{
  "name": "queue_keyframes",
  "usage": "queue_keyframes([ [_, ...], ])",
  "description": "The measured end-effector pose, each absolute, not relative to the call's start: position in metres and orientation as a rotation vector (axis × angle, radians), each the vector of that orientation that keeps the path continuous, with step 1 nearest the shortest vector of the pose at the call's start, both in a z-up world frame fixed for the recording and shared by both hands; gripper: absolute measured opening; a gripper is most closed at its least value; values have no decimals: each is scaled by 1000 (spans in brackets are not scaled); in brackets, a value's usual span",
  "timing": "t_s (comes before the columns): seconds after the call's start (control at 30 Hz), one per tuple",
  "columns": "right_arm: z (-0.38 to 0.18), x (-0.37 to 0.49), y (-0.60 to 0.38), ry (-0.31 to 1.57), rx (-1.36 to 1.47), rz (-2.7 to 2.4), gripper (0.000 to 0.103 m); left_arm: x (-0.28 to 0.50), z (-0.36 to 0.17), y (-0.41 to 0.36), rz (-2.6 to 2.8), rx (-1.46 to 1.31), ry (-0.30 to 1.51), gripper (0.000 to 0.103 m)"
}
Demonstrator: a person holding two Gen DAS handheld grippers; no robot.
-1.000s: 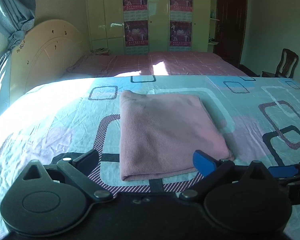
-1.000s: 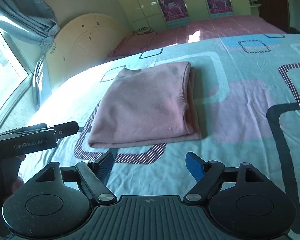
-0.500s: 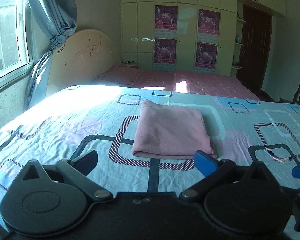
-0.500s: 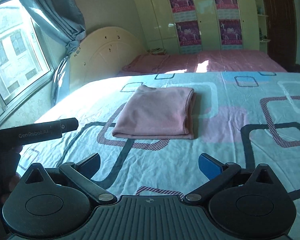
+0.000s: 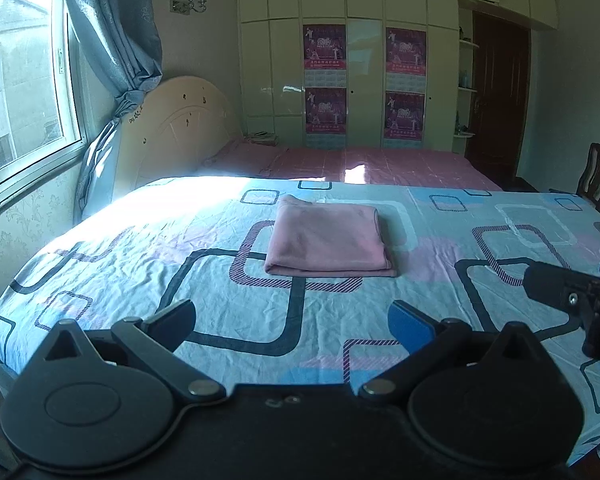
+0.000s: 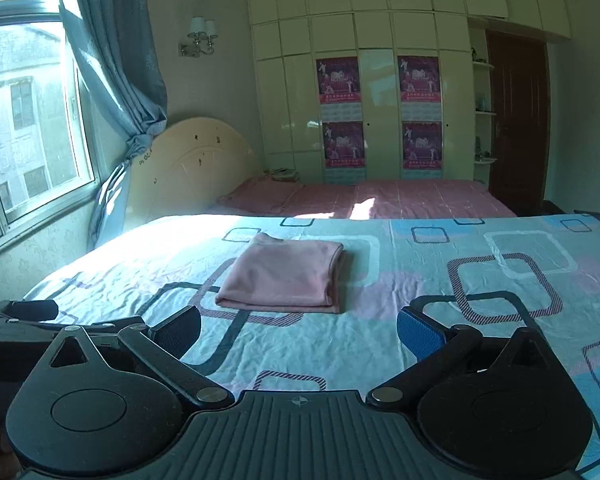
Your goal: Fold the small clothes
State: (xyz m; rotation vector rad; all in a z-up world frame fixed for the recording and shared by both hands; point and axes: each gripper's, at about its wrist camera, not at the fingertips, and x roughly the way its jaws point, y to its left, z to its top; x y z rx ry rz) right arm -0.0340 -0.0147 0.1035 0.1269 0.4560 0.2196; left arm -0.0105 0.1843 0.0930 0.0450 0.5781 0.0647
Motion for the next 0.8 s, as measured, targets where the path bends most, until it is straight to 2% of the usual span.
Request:
queue_keyframes([
  [0.8, 106, -71, -11, 414, 66, 216, 103, -41, 106, 194, 78, -17, 556, 103],
])
